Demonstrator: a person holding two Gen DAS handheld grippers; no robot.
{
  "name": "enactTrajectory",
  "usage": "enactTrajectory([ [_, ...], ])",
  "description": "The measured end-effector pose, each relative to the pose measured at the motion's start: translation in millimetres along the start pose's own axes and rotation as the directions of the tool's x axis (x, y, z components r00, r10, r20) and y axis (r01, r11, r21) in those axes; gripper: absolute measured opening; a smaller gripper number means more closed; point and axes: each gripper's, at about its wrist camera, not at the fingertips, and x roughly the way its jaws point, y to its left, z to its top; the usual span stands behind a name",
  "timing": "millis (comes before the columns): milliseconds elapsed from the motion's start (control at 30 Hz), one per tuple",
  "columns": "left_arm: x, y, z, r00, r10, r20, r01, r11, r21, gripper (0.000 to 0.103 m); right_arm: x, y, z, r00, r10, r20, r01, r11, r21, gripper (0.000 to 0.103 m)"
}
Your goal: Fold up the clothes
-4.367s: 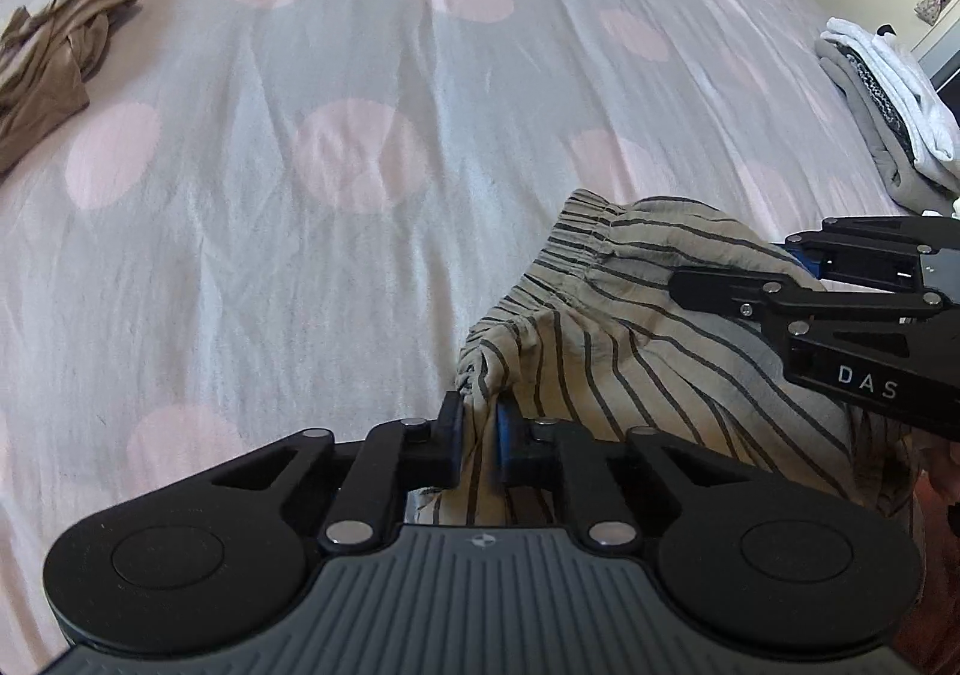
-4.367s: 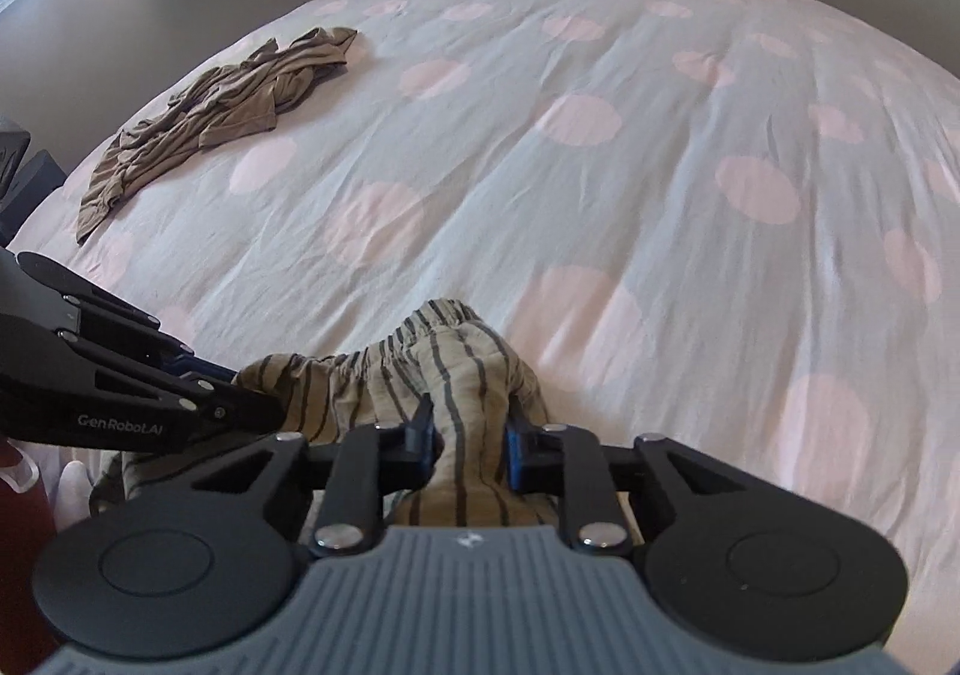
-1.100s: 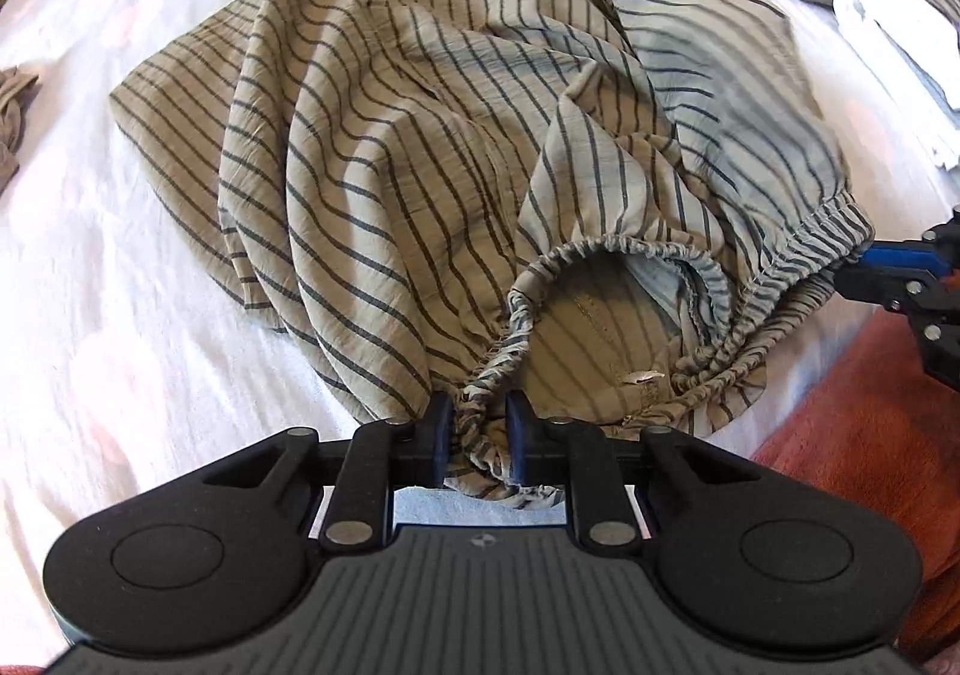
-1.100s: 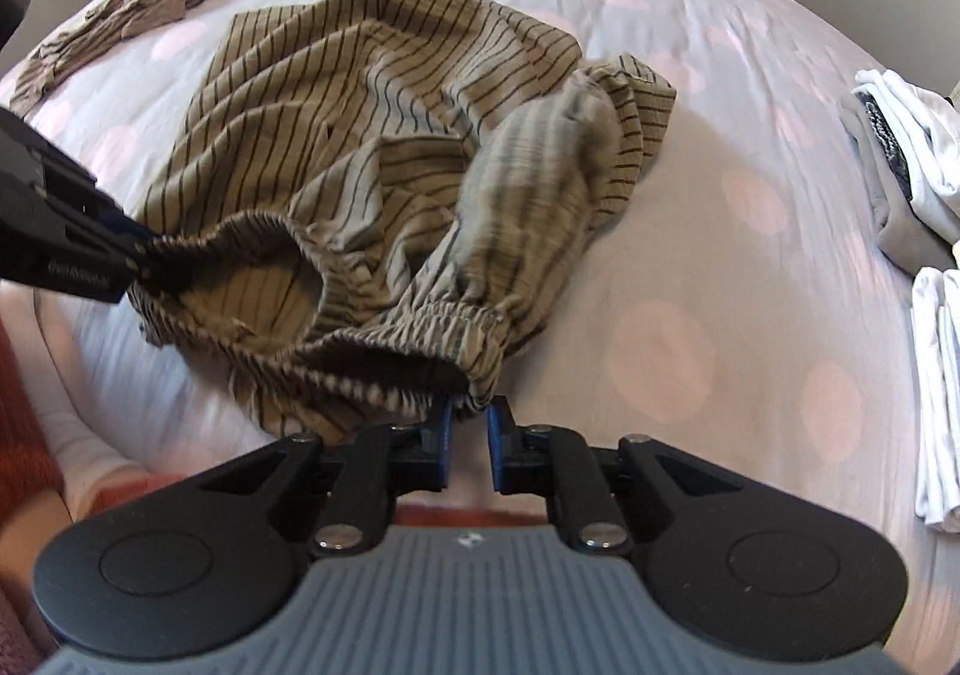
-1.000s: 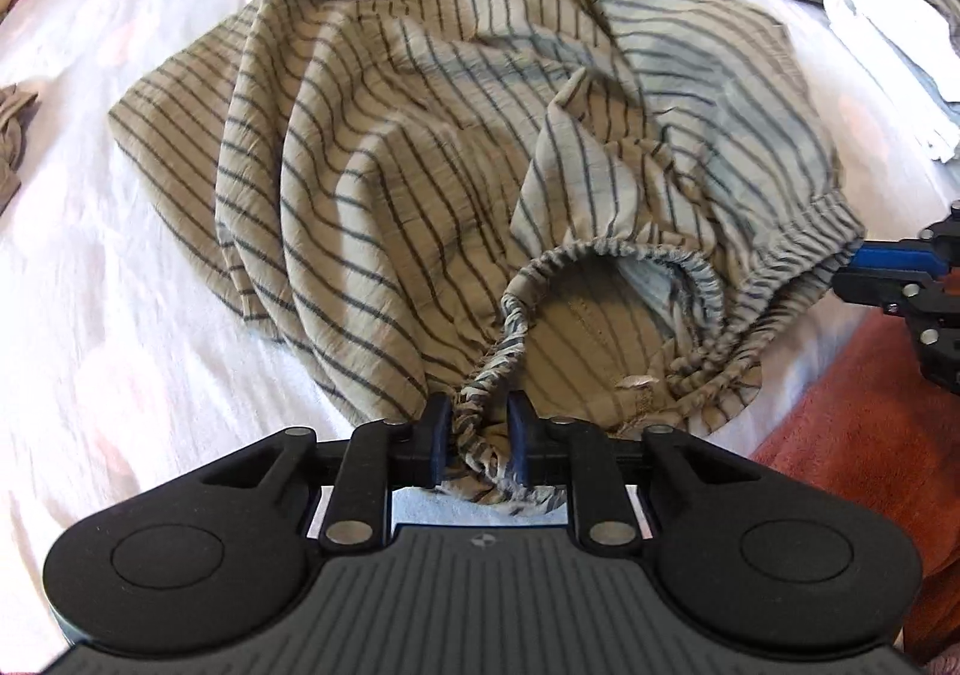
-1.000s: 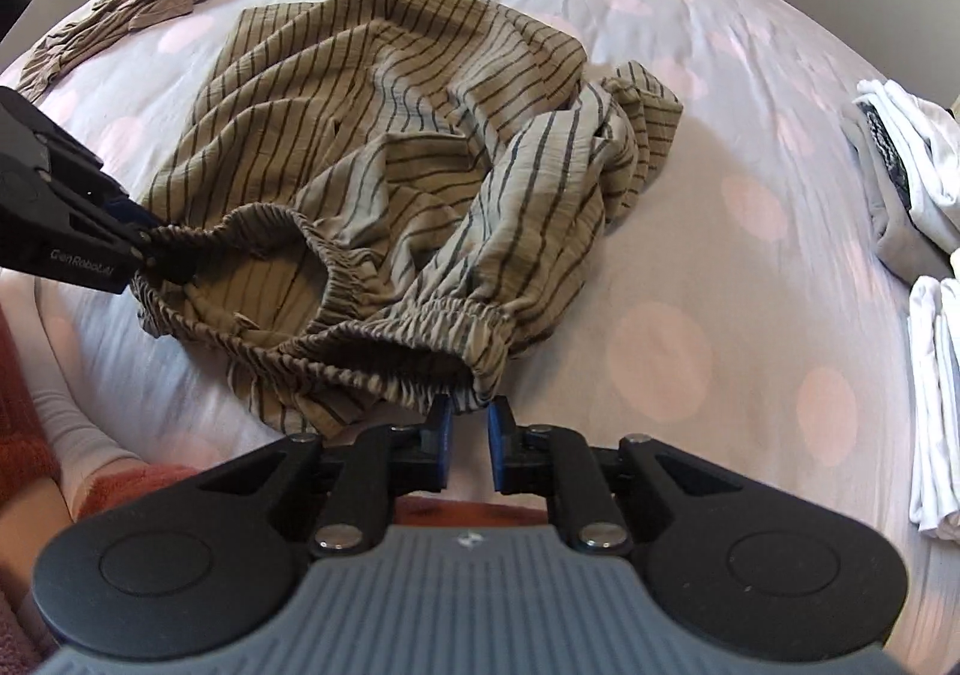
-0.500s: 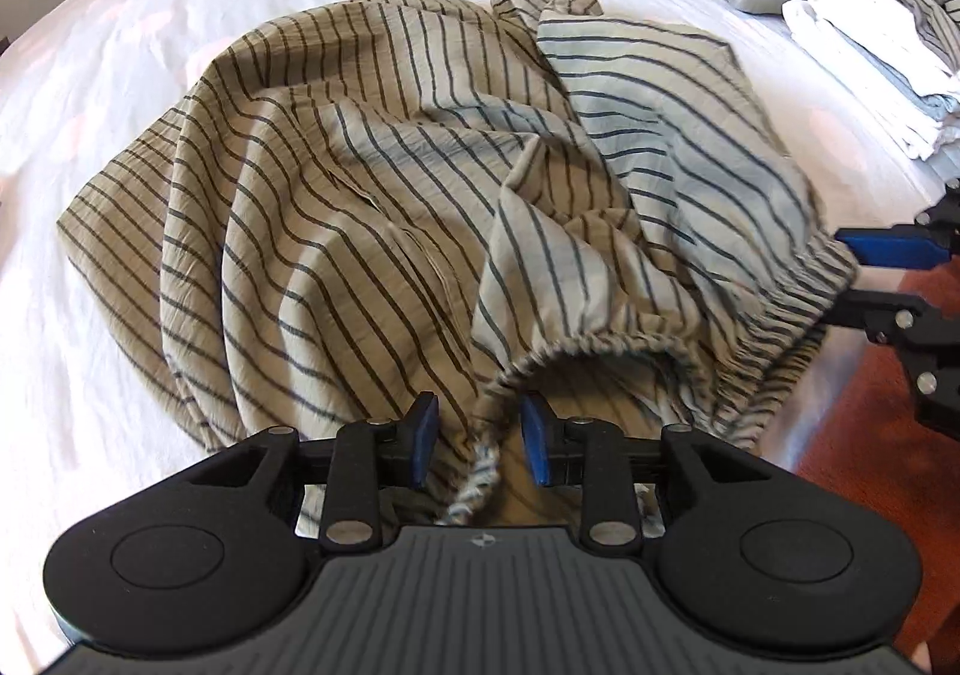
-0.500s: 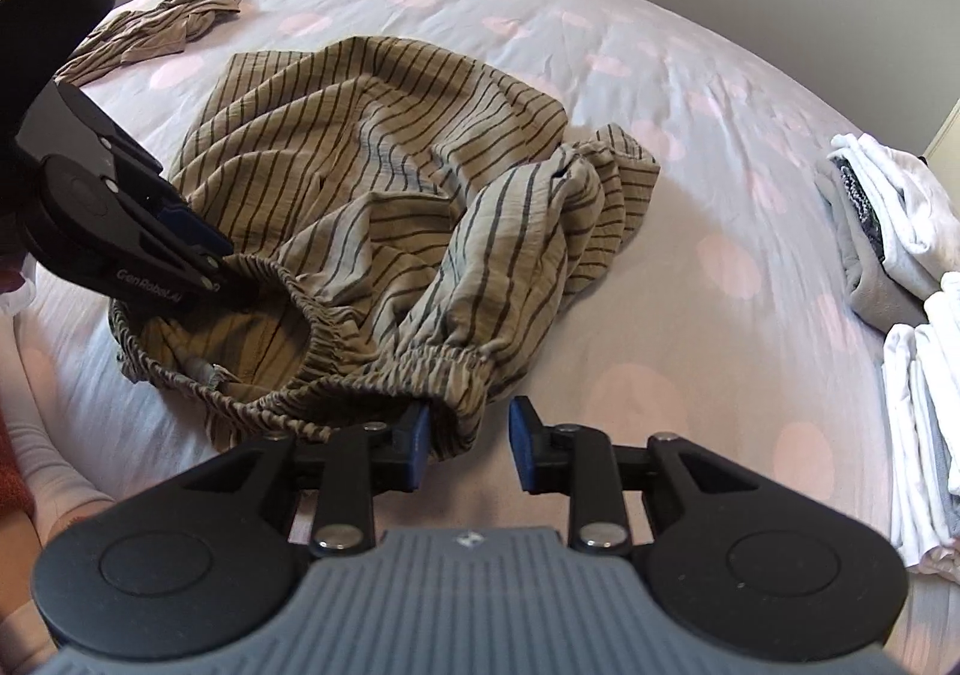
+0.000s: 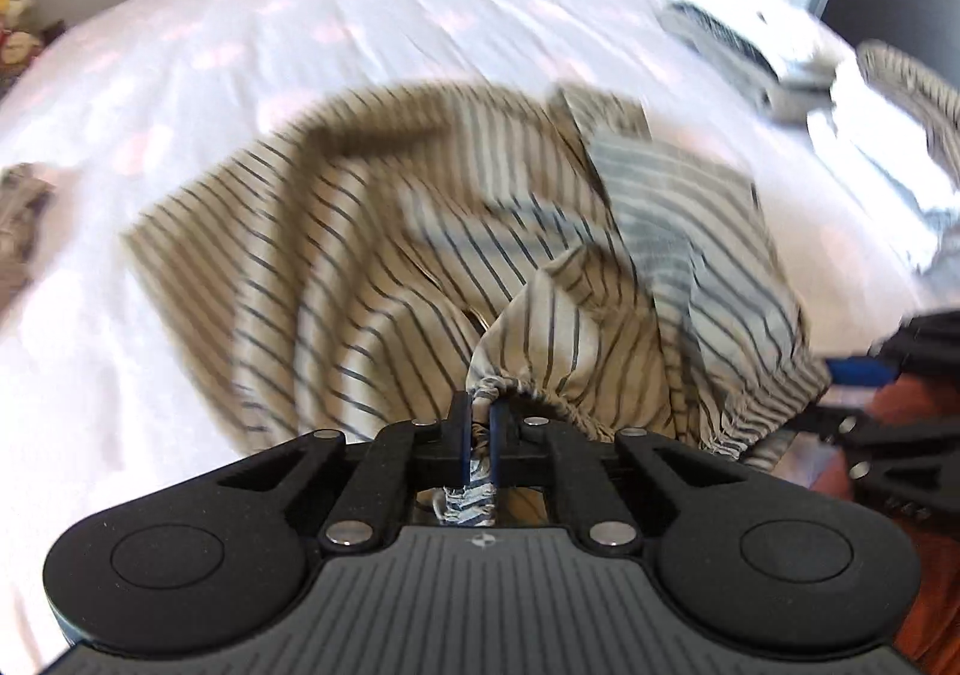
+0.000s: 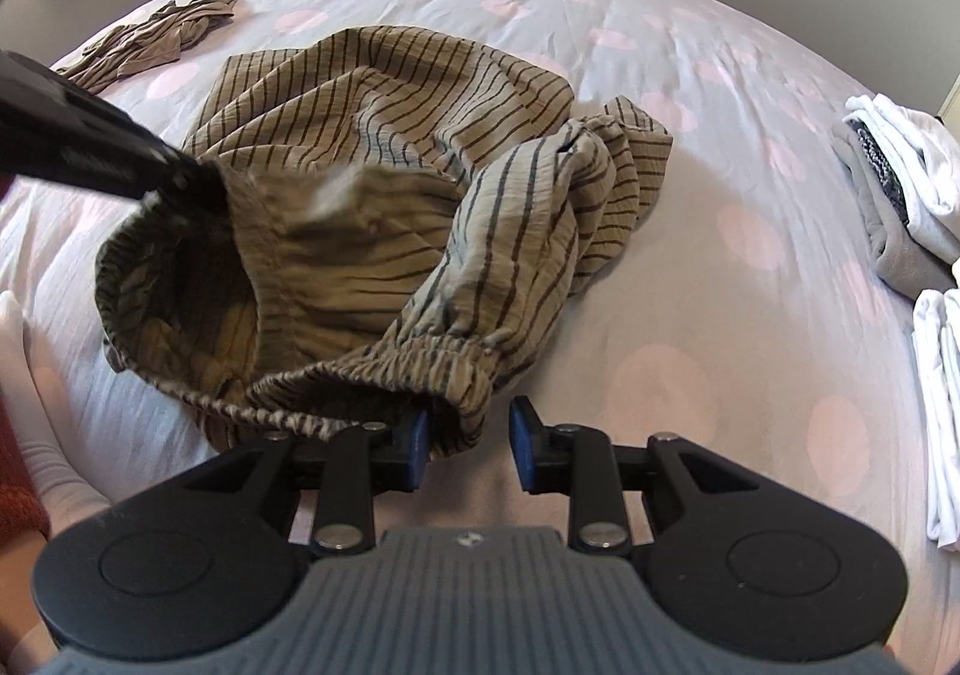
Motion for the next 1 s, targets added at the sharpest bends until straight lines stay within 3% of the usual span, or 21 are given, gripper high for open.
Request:
enactTrajectory([
  [167, -42.8, 19.0, 3.9, 0.994, 0.084, 0.069, -0.078, 0.993, -0.089, 0.003, 1.2, -0.6, 4.7, 1.0, 0.029, -0.002, -0.029, 0.999, 0.037, 0.032],
  [300, -58.0, 27.1, 1.3, 0.989, 0.119, 0.087, -0.107, 0.986, -0.13, 0.003, 0.3, 0.5, 8.4, 0.999, 0.04, 0.016, -0.041, 0.997, 0.059, 0.046],
  [600, -78.6, 41.2, -11.0, 0.983, 0.153, 0.1, -0.131, 0.972, -0.194, 0.003, 1.1, 24.1, 12.2, 0.997, -0.038, 0.072, 0.043, 0.997, -0.065, 0.046],
  [767, -85.2, 44.0, -17.4, 0.981, 0.162, 0.106, -0.137, 0.967, -0.214, 0.003, 2.6, 37.7, 14.5, 0.991, -0.084, 0.108, 0.099, 0.985, -0.141, 0.037],
  [867, -92.1, 46.4, -19.9, 0.978, 0.169, 0.119, -0.137, 0.962, -0.236, 0.003, 3.2, 45.4, 15.7, 0.985, -0.109, 0.131, 0.133, 0.974, -0.182, 0.009],
  [1000, -103.1, 46.7, -17.7, 0.971, 0.179, 0.158, -0.129, 0.951, -0.282, 0.003, -21.2, 31.8, 16.5, 0.96, -0.133, 0.247, 0.165, 0.98, -0.111, 0.007],
])
